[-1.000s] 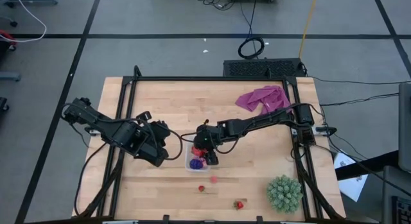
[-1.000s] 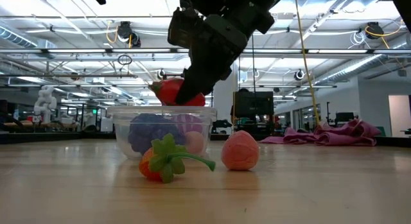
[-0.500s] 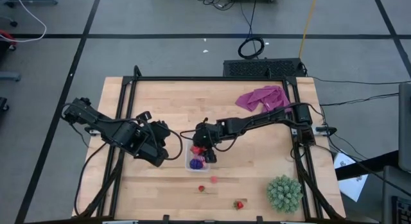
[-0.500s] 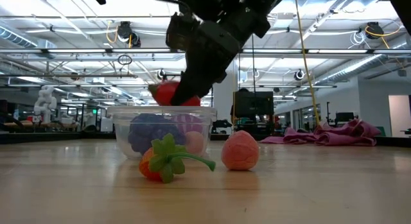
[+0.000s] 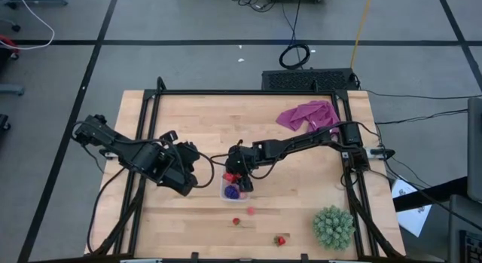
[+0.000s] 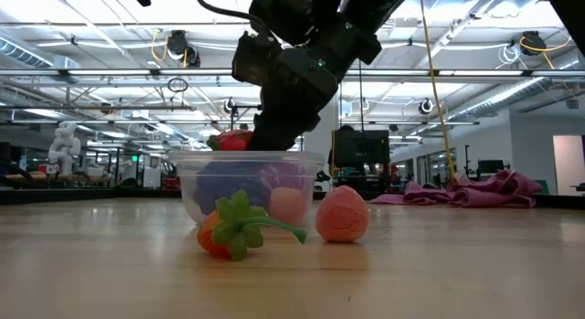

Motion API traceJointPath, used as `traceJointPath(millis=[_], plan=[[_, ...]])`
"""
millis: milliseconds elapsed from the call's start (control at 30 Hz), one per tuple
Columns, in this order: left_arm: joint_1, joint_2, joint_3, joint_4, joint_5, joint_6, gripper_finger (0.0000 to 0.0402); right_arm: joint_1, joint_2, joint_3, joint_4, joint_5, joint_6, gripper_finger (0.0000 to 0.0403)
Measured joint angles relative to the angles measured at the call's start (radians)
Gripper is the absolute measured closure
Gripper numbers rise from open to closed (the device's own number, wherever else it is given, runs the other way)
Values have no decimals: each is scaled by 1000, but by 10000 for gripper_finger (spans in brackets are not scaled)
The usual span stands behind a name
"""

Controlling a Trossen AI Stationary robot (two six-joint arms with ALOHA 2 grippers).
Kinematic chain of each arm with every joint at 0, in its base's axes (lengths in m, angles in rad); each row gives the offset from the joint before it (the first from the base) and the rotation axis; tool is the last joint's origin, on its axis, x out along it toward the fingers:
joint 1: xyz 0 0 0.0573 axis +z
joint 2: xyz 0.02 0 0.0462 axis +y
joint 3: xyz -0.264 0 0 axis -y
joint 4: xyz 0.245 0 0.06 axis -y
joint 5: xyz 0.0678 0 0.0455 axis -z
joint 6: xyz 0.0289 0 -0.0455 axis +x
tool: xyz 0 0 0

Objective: Pick and placing Produce into tupperware
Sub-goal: Put the pink dragon fruit into the transparent bin

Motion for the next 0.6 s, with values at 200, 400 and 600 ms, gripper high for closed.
traceJointPath(millis=[200, 400, 600], plan=[[0, 0, 0, 0, -6, 6, 254, 0, 0, 0, -3, 1, 0, 170], [0, 0, 0, 0, -9, 11, 254, 1, 0, 0, -4, 2, -2, 170], [0, 0, 0, 0, -9, 12, 254, 1, -5, 0, -8, 3, -3, 161]])
